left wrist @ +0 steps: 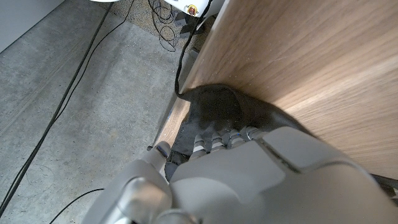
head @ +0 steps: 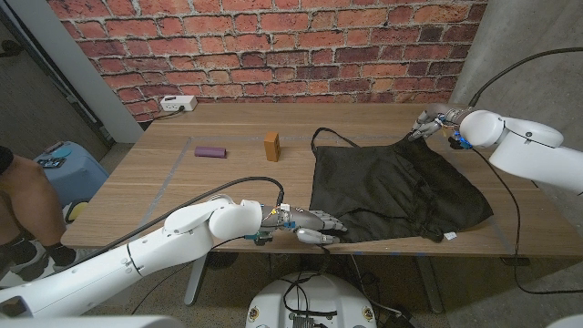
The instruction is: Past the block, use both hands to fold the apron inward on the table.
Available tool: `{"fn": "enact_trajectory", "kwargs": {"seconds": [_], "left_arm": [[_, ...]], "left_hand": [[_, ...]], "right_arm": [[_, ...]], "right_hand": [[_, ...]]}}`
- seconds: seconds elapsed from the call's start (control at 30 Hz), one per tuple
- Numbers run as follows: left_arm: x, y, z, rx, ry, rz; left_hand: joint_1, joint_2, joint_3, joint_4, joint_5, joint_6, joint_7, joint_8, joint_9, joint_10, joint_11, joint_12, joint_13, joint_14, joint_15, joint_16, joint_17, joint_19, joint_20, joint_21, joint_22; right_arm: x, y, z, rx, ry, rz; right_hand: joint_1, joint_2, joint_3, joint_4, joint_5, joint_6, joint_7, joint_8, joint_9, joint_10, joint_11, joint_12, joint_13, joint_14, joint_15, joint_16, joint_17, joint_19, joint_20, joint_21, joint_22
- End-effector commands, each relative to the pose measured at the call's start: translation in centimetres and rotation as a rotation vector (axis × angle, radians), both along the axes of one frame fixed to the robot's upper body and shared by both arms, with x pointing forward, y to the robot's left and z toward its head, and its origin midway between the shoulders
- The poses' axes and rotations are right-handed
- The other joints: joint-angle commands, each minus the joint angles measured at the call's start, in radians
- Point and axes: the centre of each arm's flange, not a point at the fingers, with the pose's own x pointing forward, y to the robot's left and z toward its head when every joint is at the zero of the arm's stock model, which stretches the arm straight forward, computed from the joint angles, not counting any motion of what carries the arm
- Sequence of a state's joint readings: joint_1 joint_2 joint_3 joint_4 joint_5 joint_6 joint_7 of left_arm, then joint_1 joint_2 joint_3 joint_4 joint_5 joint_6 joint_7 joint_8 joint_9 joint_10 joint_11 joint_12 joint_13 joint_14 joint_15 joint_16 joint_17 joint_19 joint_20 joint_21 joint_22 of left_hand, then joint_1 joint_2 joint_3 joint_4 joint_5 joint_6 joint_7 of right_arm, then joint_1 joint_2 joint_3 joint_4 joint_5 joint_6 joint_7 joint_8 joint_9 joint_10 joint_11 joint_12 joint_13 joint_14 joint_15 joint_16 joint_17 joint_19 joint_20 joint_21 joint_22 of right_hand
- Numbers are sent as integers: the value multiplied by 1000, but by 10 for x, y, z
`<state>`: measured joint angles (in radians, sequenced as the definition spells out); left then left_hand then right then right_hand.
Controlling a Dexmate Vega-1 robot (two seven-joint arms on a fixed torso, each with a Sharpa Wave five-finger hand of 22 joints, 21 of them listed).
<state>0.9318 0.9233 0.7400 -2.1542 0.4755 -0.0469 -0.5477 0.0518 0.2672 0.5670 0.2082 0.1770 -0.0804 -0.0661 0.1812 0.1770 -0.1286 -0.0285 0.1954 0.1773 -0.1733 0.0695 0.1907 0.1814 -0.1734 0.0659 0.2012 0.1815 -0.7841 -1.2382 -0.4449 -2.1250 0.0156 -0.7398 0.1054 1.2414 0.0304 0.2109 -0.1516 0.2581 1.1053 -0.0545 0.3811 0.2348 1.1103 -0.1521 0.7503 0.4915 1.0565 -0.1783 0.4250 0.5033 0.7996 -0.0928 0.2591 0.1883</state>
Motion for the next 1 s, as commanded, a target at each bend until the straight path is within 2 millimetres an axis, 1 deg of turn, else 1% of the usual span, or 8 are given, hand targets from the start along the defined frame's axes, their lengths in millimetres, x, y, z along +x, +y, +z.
{"fn": "enact_trajectory", "kwargs": {"seconds": [0.03,0.63,0.77,1.0], "left_arm": [[1,1,1,-1,7,-4],[7,-3,5,-3,21,-8],[9,-4,6,-4,27,-9],[11,-5,7,-3,34,-11]], "left_hand": [[-69,-62,7,1,-1,-1,-5,-1,1,-3,-1,-1,0,-55,1,0,3,-130,-3,8,1],[-69,-61,11,1,-1,-1,-4,0,1,-4,-2,-1,0,-55,1,0,3,-129,-3,8,1],[-69,-61,12,1,-1,-1,-4,0,1,-3,-1,-1,0,-55,1,0,3,-128,-3,8,1],[-69,-61,13,1,-1,-3,-5,-1,1,-4,-2,-1,0,-55,1,0,3,-128,-3,8,1]], "right_arm": [[-22,11,6,-28,-47,23],[-46,21,17,-58,-94,61],[-49,24,19,-63,-100,76],[-53,28,21,-69,-101,95]], "right_hand": [[17,1,-5,3,-7,2,9,3,6,-1,5,3,4,9,-63,-1,5,5,-38,5,3],[24,6,-14,5,-12,1,13,0,7,0,8,2,5,14,-63,-12,21,10,-33,9,3],[27,7,-17,5,-13,1,14,-1,7,-1,14,3,9,15,-63,-14,25,9,-33,10,3],[30,8,-19,4,-14,1,19,-2,7,1,13,2,6,18,-63,-18,29,14,-31,12,3]]}}
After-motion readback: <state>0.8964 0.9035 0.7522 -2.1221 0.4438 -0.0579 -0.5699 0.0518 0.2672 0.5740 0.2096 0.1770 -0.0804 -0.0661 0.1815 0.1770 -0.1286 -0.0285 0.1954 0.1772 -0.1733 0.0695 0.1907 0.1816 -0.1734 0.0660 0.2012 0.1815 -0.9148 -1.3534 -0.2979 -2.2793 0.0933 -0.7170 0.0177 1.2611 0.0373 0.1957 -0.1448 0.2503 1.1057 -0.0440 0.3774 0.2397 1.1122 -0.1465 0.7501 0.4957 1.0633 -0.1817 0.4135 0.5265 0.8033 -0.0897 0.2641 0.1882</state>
